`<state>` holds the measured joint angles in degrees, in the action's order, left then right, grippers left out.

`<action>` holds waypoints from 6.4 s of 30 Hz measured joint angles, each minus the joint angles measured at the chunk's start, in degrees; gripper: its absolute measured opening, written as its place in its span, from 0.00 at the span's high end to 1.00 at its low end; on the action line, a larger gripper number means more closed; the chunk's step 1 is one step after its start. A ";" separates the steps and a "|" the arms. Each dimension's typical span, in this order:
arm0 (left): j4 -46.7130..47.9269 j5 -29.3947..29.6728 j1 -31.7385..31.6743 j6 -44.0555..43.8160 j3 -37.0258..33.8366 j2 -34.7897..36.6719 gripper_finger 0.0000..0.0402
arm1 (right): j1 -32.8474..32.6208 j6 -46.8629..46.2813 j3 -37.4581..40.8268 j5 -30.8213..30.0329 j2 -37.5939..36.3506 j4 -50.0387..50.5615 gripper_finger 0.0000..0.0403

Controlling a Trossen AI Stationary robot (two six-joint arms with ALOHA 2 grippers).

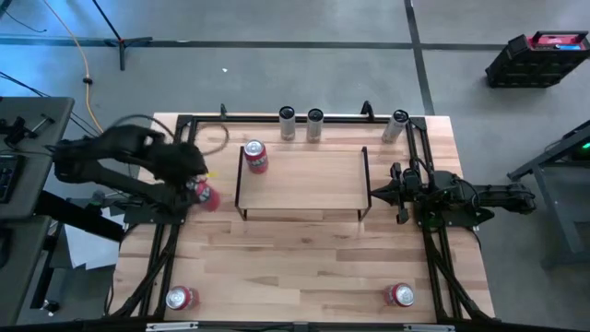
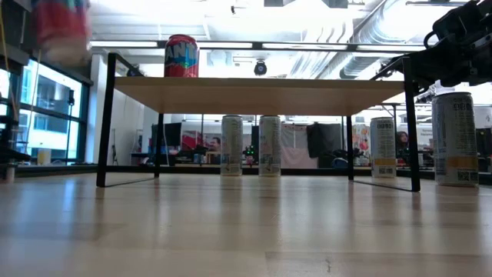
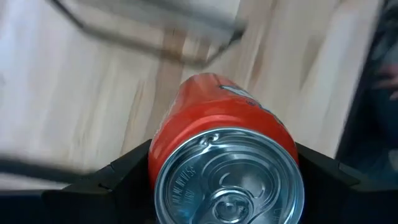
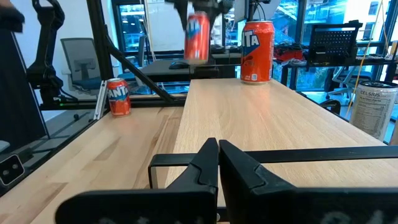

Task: Place canned beverage on shelf
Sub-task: Put the red soda can on the shelf aligned with the other red soda can

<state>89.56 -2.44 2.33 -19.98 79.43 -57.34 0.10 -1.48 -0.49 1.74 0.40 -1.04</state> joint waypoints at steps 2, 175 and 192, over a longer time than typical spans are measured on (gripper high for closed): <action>-0.20 1.59 0.00 0.52 3.78 -0.33 0.29 | 0.02 0.00 0.00 0.00 0.00 0.00 1.00; -10.84 20.89 26.45 -7.66 24.07 -21.04 0.13 | 0.01 -0.02 0.00 0.00 0.00 0.00 1.00; -50.05 44.20 37.64 -11.38 -16.01 -19.79 0.27 | 0.00 0.00 0.01 0.00 0.00 0.00 1.00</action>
<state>39.51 41.76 39.97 -31.36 63.42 -77.13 0.10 -1.48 -0.48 1.74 0.40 -1.04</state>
